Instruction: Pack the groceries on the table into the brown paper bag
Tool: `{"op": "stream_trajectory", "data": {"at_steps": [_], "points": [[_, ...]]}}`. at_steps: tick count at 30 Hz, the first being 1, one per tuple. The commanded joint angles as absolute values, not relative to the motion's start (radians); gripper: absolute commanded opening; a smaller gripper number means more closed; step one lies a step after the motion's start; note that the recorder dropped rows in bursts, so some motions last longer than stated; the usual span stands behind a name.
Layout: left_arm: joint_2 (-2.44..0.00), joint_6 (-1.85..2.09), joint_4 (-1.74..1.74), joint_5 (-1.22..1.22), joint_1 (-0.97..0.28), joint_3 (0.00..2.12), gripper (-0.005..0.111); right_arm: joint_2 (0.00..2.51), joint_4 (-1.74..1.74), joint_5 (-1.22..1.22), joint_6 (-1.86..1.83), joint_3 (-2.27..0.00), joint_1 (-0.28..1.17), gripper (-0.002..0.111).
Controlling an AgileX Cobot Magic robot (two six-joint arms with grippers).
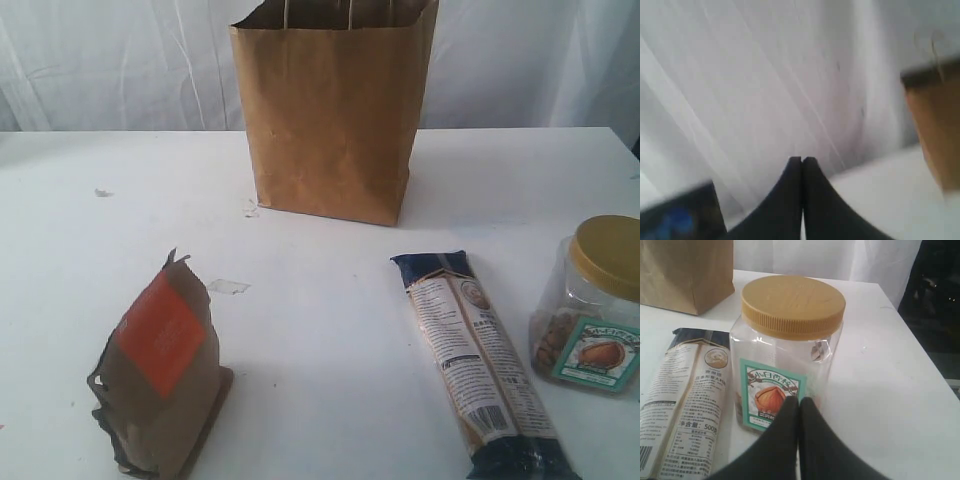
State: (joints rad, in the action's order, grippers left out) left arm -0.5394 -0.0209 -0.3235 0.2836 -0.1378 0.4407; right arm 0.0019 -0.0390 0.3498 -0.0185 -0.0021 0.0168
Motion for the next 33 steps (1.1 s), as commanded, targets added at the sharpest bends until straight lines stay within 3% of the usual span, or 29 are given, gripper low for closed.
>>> {"op": "stream_trajectory", "data": {"at_steps": [1, 6, 19, 25, 29, 33], "points": [[-0.789, -0.020, -0.336, -0.046, -0.142, 0.441, 0.000, 0.000, -0.043, 0.349, -0.014, 0.000, 0.009, 0.000], [-0.922, -0.022, -0.336, -0.053, -0.142, 0.441, 0.000, 0.000, -0.043, 0.349, -0.014, 0.000, 0.009, 0.000], [-0.930, -0.048, -0.057, -0.106, -0.192, 0.500, 0.000, 0.000, -0.043, 0.349, -0.014, 0.000, 0.009, 0.000], [-0.954, -0.027, -0.023, -0.510, -0.364, 0.877, 0.000, 0.000, -0.043, 0.349, -0.014, 0.000, 0.009, 0.000], [-1.142, 0.154, 0.123, -1.090, -0.369, 1.181, 0.000, 0.000, -0.043, 0.349, -0.014, 0.000, 0.009, 0.000], [-1.207, 0.329, 0.368, -1.113, -0.412, 1.199, 0.000, 0.000, -0.043, 0.349, -0.026, 0.000, 0.009, 0.000]]}}
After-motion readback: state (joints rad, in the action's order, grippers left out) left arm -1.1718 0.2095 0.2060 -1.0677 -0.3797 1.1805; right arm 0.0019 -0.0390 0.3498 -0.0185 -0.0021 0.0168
